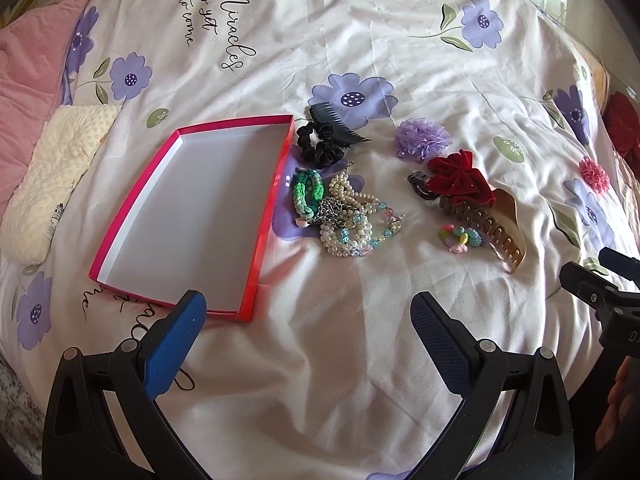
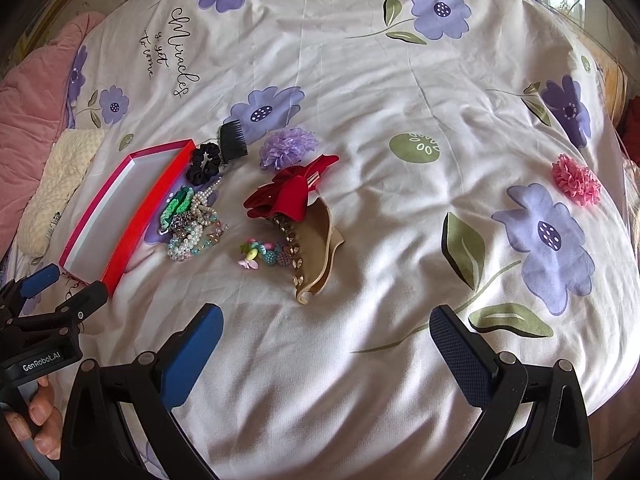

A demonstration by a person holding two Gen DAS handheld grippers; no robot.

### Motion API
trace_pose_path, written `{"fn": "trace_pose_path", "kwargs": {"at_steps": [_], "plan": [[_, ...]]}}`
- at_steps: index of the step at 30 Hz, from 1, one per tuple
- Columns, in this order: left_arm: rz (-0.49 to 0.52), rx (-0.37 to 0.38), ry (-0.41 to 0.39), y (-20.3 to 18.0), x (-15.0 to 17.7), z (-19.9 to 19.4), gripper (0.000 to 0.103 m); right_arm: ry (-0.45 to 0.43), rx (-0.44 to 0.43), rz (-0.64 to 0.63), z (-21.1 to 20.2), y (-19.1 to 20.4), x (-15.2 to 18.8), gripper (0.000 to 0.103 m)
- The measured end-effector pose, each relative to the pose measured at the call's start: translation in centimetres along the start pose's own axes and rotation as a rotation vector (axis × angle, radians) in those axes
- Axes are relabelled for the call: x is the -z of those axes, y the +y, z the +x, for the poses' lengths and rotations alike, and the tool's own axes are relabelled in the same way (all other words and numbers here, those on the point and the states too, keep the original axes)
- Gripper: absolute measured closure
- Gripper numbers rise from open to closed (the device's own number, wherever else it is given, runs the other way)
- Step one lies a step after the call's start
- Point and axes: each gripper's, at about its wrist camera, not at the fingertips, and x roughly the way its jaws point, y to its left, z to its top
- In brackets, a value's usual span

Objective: Organize jewelry

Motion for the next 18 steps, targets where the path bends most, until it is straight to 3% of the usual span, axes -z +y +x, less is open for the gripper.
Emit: {"fn": "trace_pose_path", "kwargs": {"at_steps": [18], "plan": [[0.004,0.029,-0.004,0.11,-0.92,0.51,0.002,-0.006,-0.021,0.008,0.63,-0.56,-0.68,0.0]]}}
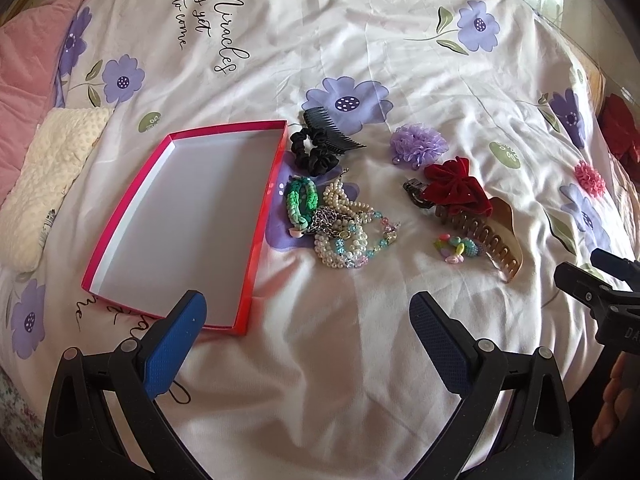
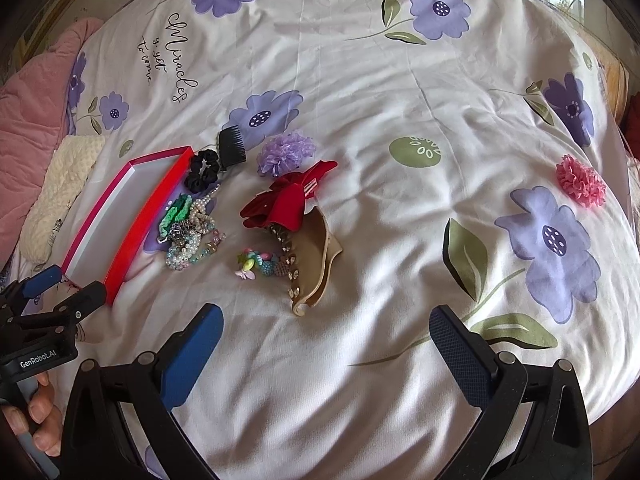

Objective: Organize jewelry

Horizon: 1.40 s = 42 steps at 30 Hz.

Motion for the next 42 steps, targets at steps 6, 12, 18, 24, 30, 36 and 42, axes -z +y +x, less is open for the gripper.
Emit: {"fn": "trace_pose_path", "kwargs": {"at_steps": [6,12,18,24,30,36,42], "plan": [[0.015,0.022,-0.001,-0.2,-0.4,0.4,0.004,-0.002,-0.006,0.001,0.3,-0.2,-0.4,0.0],[0.033,0.035,-0.003,-0.9,-1.0,0.7,0.005,-0.004,-0.006,0.011,0.6,-0.7,-0.9,0.001],[0.025,0.051,0.009,-1.0,-1.7,1.4,0.005,-0.01,-0.013,0.01,0.8,-0.8,-1.7,0.001],[0.017,0.049,0.001,-0.7,-2.9,2.1,0.006,-0.026,-0.037,0.002,1.5,-0.2,-3.4,0.001],[0.024,0.043,-0.012,-0.3,-5.2,3.2,0.008,-0.009,-0.085,0.016,4.7,0.1,-6.5,0.013],[0.017,0.052,0.0,0.0,-7.5,5.2,0.008,0.092,-0.14,0.054,10.0,0.6,-9.3,0.033],[0.055,0.078,0.015,-0.8,-10.0,7.6,0.008,0.207,-0.208,0.088,14.5,0.4,-9.6,0.066]]}}
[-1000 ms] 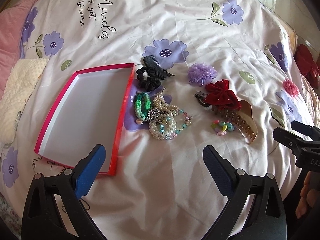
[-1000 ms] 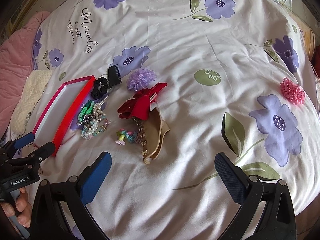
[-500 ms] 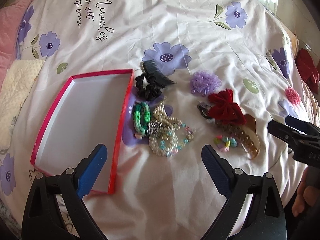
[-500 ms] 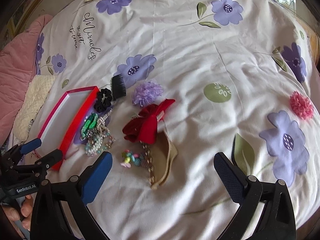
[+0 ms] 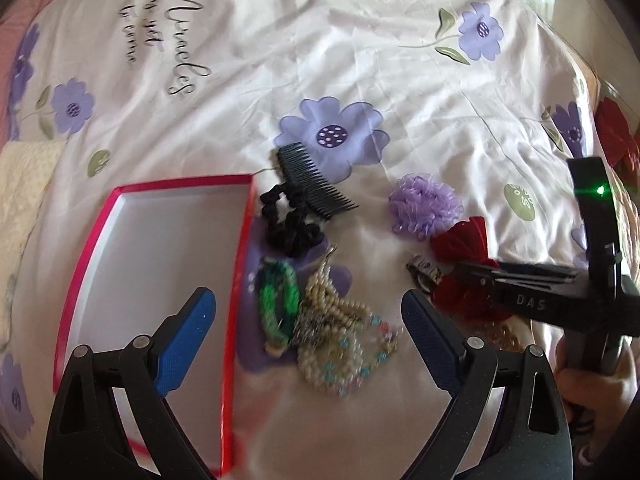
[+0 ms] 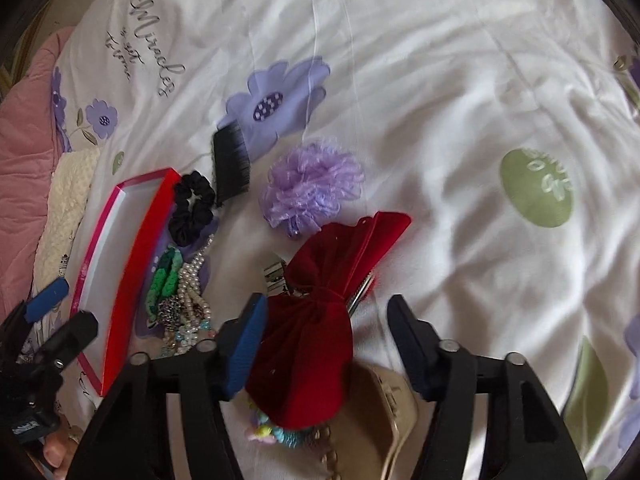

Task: Organize jewelry
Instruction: 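Grasp the red velvet bow with the right tool while the left tool grasps the purple tulle flower, then carry the bow and flower into the red-rimmed box and open both tools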

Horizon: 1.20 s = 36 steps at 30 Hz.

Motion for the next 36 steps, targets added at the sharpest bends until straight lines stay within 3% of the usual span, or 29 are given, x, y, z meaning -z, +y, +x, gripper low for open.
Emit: {"fn": "trace_pose_path", "kwargs": {"at_steps": [2,4,7,12,15,17,19,20,21,26,36], "plan": [[0.022,0.01,0.003,-0.6,-0.9,0.9,0.008,-0.019,-0.039,0.027,-0.4,-0.6,0.1,0.069],[0.044,0.029,0.009,-1.6,-1.8,1.7,0.008,-0.071,-0.047,0.044,-2.0,-1.2,0.2,0.078],[0.076,0.069,0.017,-3.5,-3.3,3.4,0.008,-0.145,-0.042,0.07,-4.7,-2.3,0.3,0.082],[0.101,0.126,0.048,-6.9,-5.6,7.2,0.008,-0.184,0.004,0.102,-6.7,-4.5,0.4,0.083],[0.122,0.118,0.066,-8.6,-6.5,9.4,0.01,-0.187,0.005,0.127,-7.2,-5.5,0.7,0.083],[0.126,0.13,0.085,-9.3,-6.8,10.7,0.02,-0.192,0.007,0.135,-7.4,-5.8,1.0,0.083],[0.122,0.156,0.112,-9.7,-7.0,12.0,0.042,-0.196,0.011,0.135,-7.5,-5.9,1.2,0.083],[0.115,0.181,0.13,-9.7,-6.9,12.6,0.067,-0.196,0.013,0.134,-7.6,-5.8,1.2,0.083],[0.101,0.206,0.153,-9.6,-6.9,13.3,0.083,-0.198,0.015,0.134,-7.7,-6.0,1.4,0.083],[0.047,0.259,0.117,-7.7,-6.4,11.3,0.092,-0.226,0.0,0.144,-8.6,-6.1,1.8,0.083],[-0.046,0.255,-0.004,-0.8,-3.1,2.6,0.093,-0.251,-0.131,0.094,-9.1,-1.4,1.7,0.084]]}}
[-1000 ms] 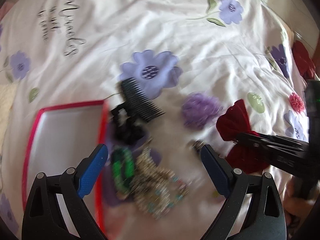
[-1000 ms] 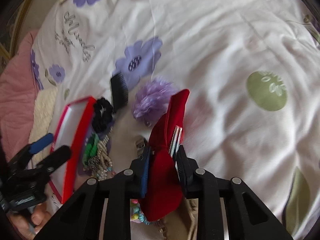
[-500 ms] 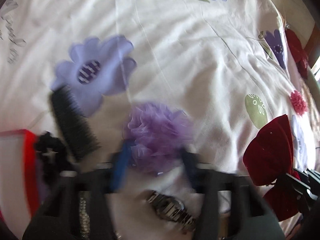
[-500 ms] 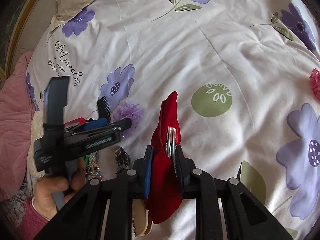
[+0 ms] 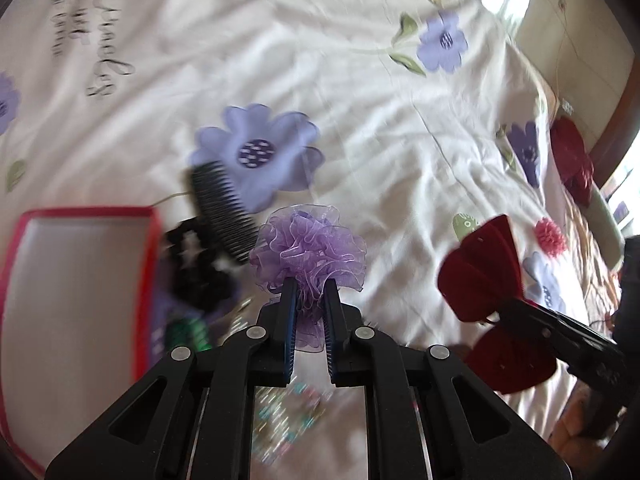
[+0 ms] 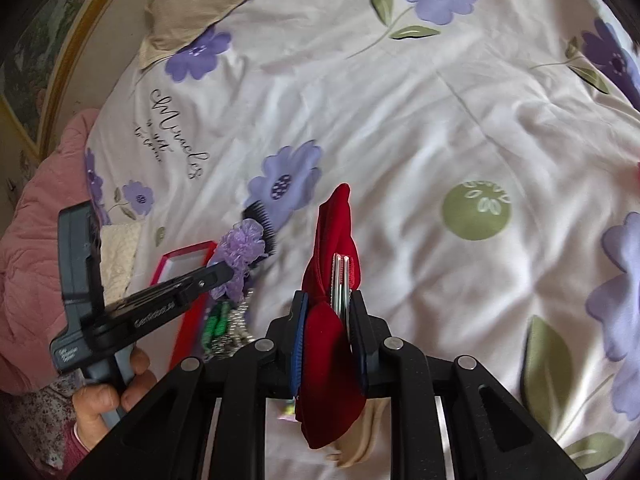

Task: Organize jewelry
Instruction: 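Carry the bow and flower into the red-rimmed box and open both tools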

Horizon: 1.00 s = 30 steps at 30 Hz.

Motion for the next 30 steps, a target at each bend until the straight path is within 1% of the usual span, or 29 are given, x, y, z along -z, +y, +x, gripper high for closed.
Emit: {"fn": "trace_pose_path", "kwargs": {"at_steps": [2,4,7,11,14,16,21,25,27,30], "plan": [[-0.017,-0.019,-0.016,1.6,0.6,-1.5,0.093,0.013,-0.024,-0.017,0.7,1.6,0.1,0.084],[-0.036,-0.044,-0.033,3.6,1.3,-3.1,0.093,0.028,-0.067,-0.035,1.6,3.6,0.4,0.084],[-0.051,-0.095,-0.052,6.4,2.1,-5.0,0.093,0.059,-0.114,-0.067,3.4,6.6,0.8,0.084],[-0.094,-0.155,-0.065,11.1,2.5,-6.5,0.093,0.095,-0.162,-0.12,6.4,11.2,1.7,0.084],[-0.119,-0.183,-0.075,13.9,2.5,-6.9,0.093,0.113,-0.202,-0.136,8.5,13.9,2.0,0.084],[-0.126,-0.203,-0.072,15.7,2.3,-6.7,0.093,0.127,-0.228,-0.138,10.6,15.7,1.9,0.084],[-0.14,-0.243,-0.06,19.1,1.4,-5.2,0.093,0.151,-0.266,-0.11,15.4,18.0,0.9,0.084],[-0.152,-0.254,-0.04,21.0,0.7,-3.4,0.093,0.18,-0.243,-0.106,18.8,19.0,0.6,0.084],[-0.151,-0.249,-0.036,21.6,0.2,-2.5,0.093,0.192,-0.231,-0.106,20.1,19.0,0.6,0.084],[-0.148,-0.262,-0.017,22.6,-0.1,-1.1,0.092,0.198,-0.207,-0.106,21.4,18.7,0.5,0.084]]}}
